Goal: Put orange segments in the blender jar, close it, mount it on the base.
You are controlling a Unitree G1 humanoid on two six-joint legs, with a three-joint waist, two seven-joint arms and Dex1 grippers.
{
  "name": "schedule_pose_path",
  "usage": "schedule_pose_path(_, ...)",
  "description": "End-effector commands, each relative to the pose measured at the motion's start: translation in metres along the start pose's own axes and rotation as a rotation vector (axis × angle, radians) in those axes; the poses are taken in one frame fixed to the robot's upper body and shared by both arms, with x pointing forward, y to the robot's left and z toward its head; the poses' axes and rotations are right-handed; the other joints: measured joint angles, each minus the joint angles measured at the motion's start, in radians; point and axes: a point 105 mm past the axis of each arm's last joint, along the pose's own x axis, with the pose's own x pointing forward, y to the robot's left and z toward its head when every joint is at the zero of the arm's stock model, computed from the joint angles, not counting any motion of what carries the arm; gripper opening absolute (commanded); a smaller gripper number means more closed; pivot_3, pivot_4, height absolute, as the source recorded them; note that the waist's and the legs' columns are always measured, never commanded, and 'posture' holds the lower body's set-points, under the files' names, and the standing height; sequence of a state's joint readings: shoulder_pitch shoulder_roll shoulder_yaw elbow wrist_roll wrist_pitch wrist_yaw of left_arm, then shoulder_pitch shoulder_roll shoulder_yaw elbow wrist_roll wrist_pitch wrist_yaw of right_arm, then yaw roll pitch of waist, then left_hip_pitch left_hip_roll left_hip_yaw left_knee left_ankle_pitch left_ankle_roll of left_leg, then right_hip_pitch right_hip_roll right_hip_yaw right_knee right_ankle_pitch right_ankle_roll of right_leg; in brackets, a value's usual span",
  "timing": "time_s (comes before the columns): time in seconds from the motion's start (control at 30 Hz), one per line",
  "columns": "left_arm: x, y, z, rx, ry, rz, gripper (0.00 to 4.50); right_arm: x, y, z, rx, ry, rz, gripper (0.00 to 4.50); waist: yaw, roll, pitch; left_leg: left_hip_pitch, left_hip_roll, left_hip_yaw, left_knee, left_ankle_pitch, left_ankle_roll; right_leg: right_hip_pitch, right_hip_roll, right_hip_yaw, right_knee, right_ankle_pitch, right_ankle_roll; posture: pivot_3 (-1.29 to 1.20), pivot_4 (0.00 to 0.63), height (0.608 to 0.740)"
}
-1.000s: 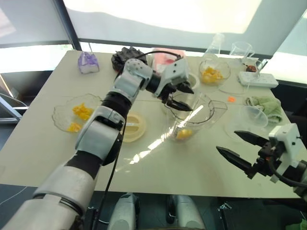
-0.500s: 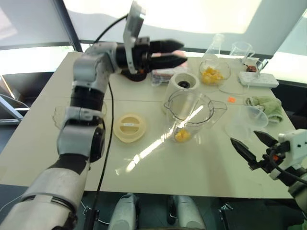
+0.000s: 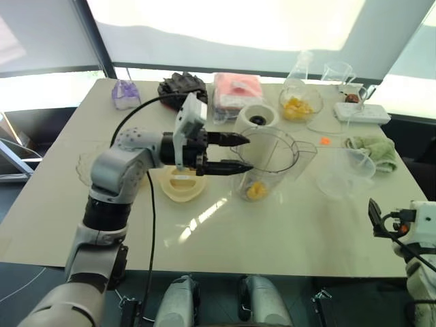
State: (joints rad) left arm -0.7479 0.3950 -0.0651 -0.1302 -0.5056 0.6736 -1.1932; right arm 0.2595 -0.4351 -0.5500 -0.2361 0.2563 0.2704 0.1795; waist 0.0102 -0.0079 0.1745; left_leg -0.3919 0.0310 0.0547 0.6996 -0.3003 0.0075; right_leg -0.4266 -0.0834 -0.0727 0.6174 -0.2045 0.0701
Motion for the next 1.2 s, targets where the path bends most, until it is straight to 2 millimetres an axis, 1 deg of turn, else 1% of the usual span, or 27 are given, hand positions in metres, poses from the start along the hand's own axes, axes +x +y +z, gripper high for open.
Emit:
schedule_pose_path(0.03,-0.003,0.002,0.005,0.037,-0.009,0.03,3.23,0.012,-0.001,0.003,0.029,-0.044,-0.03,4.5,0.0,0.0,0.0,0.0,0.0,0.0,0.0,0.0,0.0,0.0,0.001,0.001,0.0,0.0,0.0,0.0,0.15,0.74)
schedule_pose_path(0.1,-0.005,0.002,0.001,0.03,-0.001,0.057,3.23,0.018,0.006,0.0,0.041,-0.05,-0.014,4.5,-0.001,0.001,0.0,0.0,0.0,0.0,-0.002,0.0,0.0,-0.001,0.002,0.002,0.0,0.0,0.0,0.0,0.15,0.74)
schedule_pose_path(0.23,-0.008,0.004,-0.001,0.017,-0.005,0.097,3.23,0.028,0.012,-0.005,0.048,-0.05,-0.016,4.5,-0.001,0.002,0.0,0.001,0.0,0.0,-0.003,0.0,0.0,-0.002,0.003,0.003,0.0,0.001,-0.002,0.0,0.15,0.74)
schedule_pose_path(0.37,-0.009,0.003,0.0,0.015,-0.009,0.11,3.23,0.033,0.01,-0.008,0.044,-0.054,-0.037,4.5,0.002,0.002,0.0,0.0,0.0,0.001,-0.003,0.0,0.0,-0.002,0.002,0.005,-0.001,0.001,-0.001,0.0,0.15,0.74)
schedule_pose_path(0.53,-0.008,0.0,-0.001,0.011,0.005,0.101,3.23,0.048,0.008,-0.013,0.032,-0.054,-0.063,4.5,-0.003,0.002,0.0,0.001,-0.001,0.003,-0.003,0.0,0.0,-0.002,0.003,0.008,-0.001,0.0,0.0,0.0,0.15,0.74)
schedule_pose_path(0.7,-0.009,-0.001,0.0,0.014,0.014,0.097,3.23,0.063,0.011,-0.013,0.022,-0.068,-0.086,4.5,-0.008,0.002,0.0,0.001,-0.001,0.003,-0.003,0.0,0.0,-0.002,0.003,0.009,-0.001,0.001,-0.001,0.0,0.15,0.74)
schedule_pose_path(0.83,-0.009,0.0,0.0,0.014,0.014,0.1,3.23,0.076,0.017,-0.011,0.019,-0.089,-0.107,4.5,-0.021,0.002,0.0,0.001,-0.001,0.003,-0.003,0.0,0.0,-0.002,0.004,0.009,-0.001,0.0,-0.001,0.0,0.15,0.74)
schedule_pose_path(0.93,-0.009,-0.001,0.0,0.014,0.015,0.102,3.23,0.082,0.02,-0.011,0.022,-0.098,-0.11,4.5,-0.024,0.002,0.001,0.001,-0.001,0.004,-0.003,0.0,0.0,-0.002,0.004,0.01,-0.001,0.001,-0.001,0.0,0.15,0.74)
schedule_pose_path(1.03,-0.01,-0.001,0.0,0.018,0.02,0.113,3.23,0.091,0.027,-0.008,0.025,-0.105,-0.11,4.5,-0.028,0.002,0.001,0.001,-0.001,0.004,-0.004,0.0,0.0,-0.002,0.004,0.01,-0.001,0.002,-0.003,0.0,0.15,0.74)
schedule_pose_path(1.07,-0.01,-0.001,0.0,0.019,0.02,0.117,3.26,0.093,0.028,-0.007,0.027,-0.111,-0.108,3.95,-0.029,0.002,0.001,0.001,-0.001,0.005,-0.004,0.0,0.0,-0.002,0.004,0.011,-0.001,0.002,-0.003,0.0,0.15,0.74)
schedule_pose_path(1.1,-0.011,-0.001,0.001,0.018,0.02,0.121,3.26,0.094,0.029,-0.006,0.026,-0.116,-0.105,3.6,-0.029,0.002,0.001,0.001,-0.001,0.005,-0.004,0.0,0.0,-0.002,0.004,0.011,-0.001,0.002,-0.003,0.0,0.15,0.74)
schedule_pose_path(1.17,-0.012,-0.001,0.001,0.015,0.017,0.127,3.26,0.095,0.03,-0.007,0.021,-0.118,-0.104,2.56,-0.027,0.002,0.001,0.001,-0.001,0.005,-0.004,0.0,0.0,-0.003,0.004,0.011,-0.001,0.002,-0.003,0.0,0.15,0.74)
schedule_pose_path(1.2,-0.012,-0.001,0.001,0.013,0.016,0.13,3.26,0.095,0.03,-0.008,0.019,-0.117,-0.105,2.14,-0.027,0.002,0.001,0.001,-0.001,0.005,-0.004,0.0,0.0,-0.003,0.004,0.011,-0.001,0.002,-0.003,0.0,0.15,0.74)
